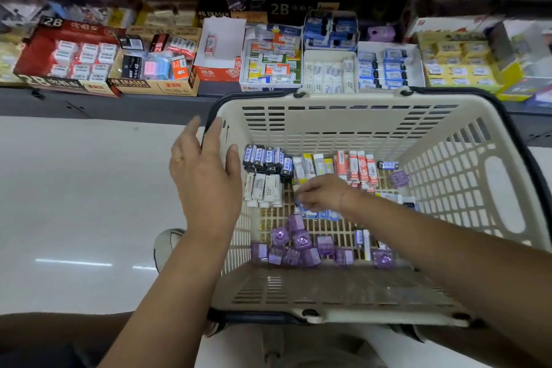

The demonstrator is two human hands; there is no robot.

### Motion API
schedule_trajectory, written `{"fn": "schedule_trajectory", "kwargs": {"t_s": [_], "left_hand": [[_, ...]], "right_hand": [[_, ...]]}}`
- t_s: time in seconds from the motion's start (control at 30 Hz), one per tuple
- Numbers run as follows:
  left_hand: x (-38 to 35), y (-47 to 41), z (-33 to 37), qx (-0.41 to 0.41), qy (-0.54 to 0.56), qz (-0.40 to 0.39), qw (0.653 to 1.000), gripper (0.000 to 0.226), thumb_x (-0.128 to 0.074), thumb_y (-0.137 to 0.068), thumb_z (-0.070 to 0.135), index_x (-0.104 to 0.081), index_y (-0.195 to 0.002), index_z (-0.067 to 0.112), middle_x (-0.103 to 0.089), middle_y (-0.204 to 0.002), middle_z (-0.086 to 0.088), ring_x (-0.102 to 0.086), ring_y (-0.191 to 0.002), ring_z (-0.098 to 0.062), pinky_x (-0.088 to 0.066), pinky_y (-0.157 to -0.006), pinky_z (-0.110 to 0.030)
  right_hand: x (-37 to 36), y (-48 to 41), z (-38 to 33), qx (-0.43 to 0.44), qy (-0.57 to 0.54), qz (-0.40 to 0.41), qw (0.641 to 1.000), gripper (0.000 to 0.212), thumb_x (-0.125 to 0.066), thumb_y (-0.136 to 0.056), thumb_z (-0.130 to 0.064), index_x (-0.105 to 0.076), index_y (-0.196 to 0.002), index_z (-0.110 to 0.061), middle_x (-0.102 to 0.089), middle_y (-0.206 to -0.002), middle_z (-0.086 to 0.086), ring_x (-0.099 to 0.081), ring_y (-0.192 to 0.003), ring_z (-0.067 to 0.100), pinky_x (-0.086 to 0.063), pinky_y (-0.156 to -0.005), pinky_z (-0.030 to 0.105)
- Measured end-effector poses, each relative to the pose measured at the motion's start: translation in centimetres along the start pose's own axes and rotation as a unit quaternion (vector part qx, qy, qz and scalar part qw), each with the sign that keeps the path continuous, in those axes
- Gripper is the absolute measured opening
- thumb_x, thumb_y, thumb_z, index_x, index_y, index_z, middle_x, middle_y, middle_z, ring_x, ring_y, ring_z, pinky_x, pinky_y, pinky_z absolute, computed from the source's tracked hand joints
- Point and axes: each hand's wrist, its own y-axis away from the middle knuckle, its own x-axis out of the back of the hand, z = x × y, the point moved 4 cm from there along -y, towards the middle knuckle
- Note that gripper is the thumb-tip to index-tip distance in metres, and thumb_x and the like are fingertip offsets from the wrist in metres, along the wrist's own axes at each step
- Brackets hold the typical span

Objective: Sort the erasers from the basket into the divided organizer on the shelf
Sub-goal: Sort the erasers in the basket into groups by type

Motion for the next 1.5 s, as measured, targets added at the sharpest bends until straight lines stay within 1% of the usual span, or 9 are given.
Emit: {"fn": "schedule_trajectory", "kwargs": {"t_s": [0.1, 0.27, 0.4, 0.67, 0.8, 0.97, 1.13, 1.27, 1.5], "left_hand": [[-2.1, 1.5, 2.1, -0.118, 0.058, -0.022, 0.991, 0.025, -0.055, -0.093, 0.012, -0.064, -0.117, 0.012, -0.057, -0.119, -0.009, -0.050, -0.112, -0.025, -0.035, -0.096, -0.029], [-10.5, 5.7, 1.1, -0.035, 0.095, -0.427, 0.899, 0.028, -0.054, -0.097, 0.021, -0.065, -0.121, 0.013, -0.062, -0.122, -0.005, -0.057, -0.110, -0.020, -0.036, -0.090, -0.019], [-13.8, 8.3, -0.8, -0.114, -0.053, -0.552, 0.825, 0.039, -0.050, -0.097, 0.032, -0.054, -0.134, 0.021, -0.047, -0.138, 0.001, -0.048, -0.124, -0.020, -0.031, -0.110, -0.041], [-14.2, 9.3, -0.2, -0.247, -0.155, -0.566, 0.771, 0.040, -0.047, -0.098, 0.036, -0.051, -0.135, 0.021, -0.037, -0.136, 0.000, -0.049, -0.117, -0.021, -0.039, -0.099, -0.035], [-13.9, 9.0, -0.3, -0.232, -0.127, -0.583, 0.769, 0.041, -0.048, -0.098, 0.036, -0.051, -0.135, 0.017, -0.042, -0.127, -0.003, -0.051, -0.114, -0.022, -0.040, -0.096, -0.028], [-14.0, 9.2, 0.3, -0.241, -0.178, -0.574, 0.762, 0.038, -0.043, -0.098, 0.043, -0.059, -0.125, 0.020, -0.051, -0.120, -0.006, -0.051, -0.115, -0.024, -0.040, -0.092, -0.031], [-15.3, 9.9, 4.9, -0.263, -0.093, -0.547, 0.789, 0.035, -0.046, -0.099, 0.038, -0.058, -0.125, 0.017, -0.052, -0.118, -0.007, -0.050, -0.112, -0.025, -0.042, -0.092, -0.032], [-18.6, 11.4, 7.7, -0.142, 0.033, -0.609, 0.779, 0.045, -0.058, -0.094, 0.035, -0.052, -0.134, 0.017, -0.048, -0.128, -0.008, -0.049, -0.117, -0.025, -0.040, -0.097, -0.032], [-22.6, 13.5, 8.7, -0.091, 0.013, -0.571, 0.816, 0.057, -0.072, -0.081, 0.040, -0.052, -0.127, 0.014, -0.047, -0.123, -0.007, -0.051, -0.113, -0.025, -0.044, -0.095, -0.037]], "right_hand": [[5.6, 2.1, 2.3, -0.034, 0.153, -0.041, 0.987, 0.018, -0.069, -0.085, -0.008, -0.071, -0.103, -0.006, -0.064, -0.085, 0.000, -0.062, -0.084, 0.014, -0.053, -0.077, 0.023], [8.8, 3.5, 5.8, 0.009, 0.143, 0.017, 0.990, 0.027, -0.064, -0.078, 0.017, -0.066, -0.098, -0.001, -0.058, -0.074, 0.001, -0.060, -0.063, 0.003, -0.046, -0.057, 0.007], [6.6, 2.7, 7.7, -0.013, 0.237, -0.021, 0.971, 0.036, -0.070, -0.082, -0.001, -0.062, -0.117, -0.001, -0.056, -0.102, 0.005, -0.058, -0.095, 0.020, -0.051, -0.090, 0.032], [11.2, 2.9, 8.2, -0.029, 0.405, 0.073, 0.911, 0.012, -0.068, -0.081, -0.010, -0.067, -0.091, -0.017, -0.067, -0.107, 0.003, -0.061, -0.094, 0.016, -0.049, -0.086, 0.026], [11.8, 5.0, 8.9, -0.081, 0.457, -0.059, 0.884, 0.029, -0.068, -0.082, -0.018, -0.068, -0.111, -0.013, -0.063, -0.094, 0.001, -0.055, -0.082, 0.012, -0.044, -0.072, 0.022], [10.4, 5.2, 11.1, -0.104, 0.529, -0.106, 0.835, 0.067, -0.071, -0.084, -0.027, -0.040, -0.141, -0.011, -0.048, -0.140, 0.008, -0.050, -0.122, 0.022, -0.040, -0.097, 0.028], [9.1, 5.1, 12.2, -0.061, 0.583, -0.068, 0.807, 0.055, -0.071, -0.081, -0.042, -0.053, -0.124, -0.013, -0.060, -0.121, 0.005, -0.058, -0.107, 0.023, -0.049, -0.082, 0.029], [9.3, 4.8, 11.7, -0.059, 0.589, -0.065, 0.803, 0.051, -0.070, -0.082, -0.043, -0.054, -0.122, -0.015, -0.062, -0.118, 0.003, -0.059, -0.105, 0.022, -0.047, -0.079, 0.030], [9.4, 4.0, 12.1, -0.048, 0.611, -0.058, 0.788, 0.022, -0.063, -0.086, -0.034, -0.060, -0.097, -0.016, -0.060, -0.091, 0.001, -0.055, -0.079, 0.019, -0.043, -0.060, 0.026]]}}
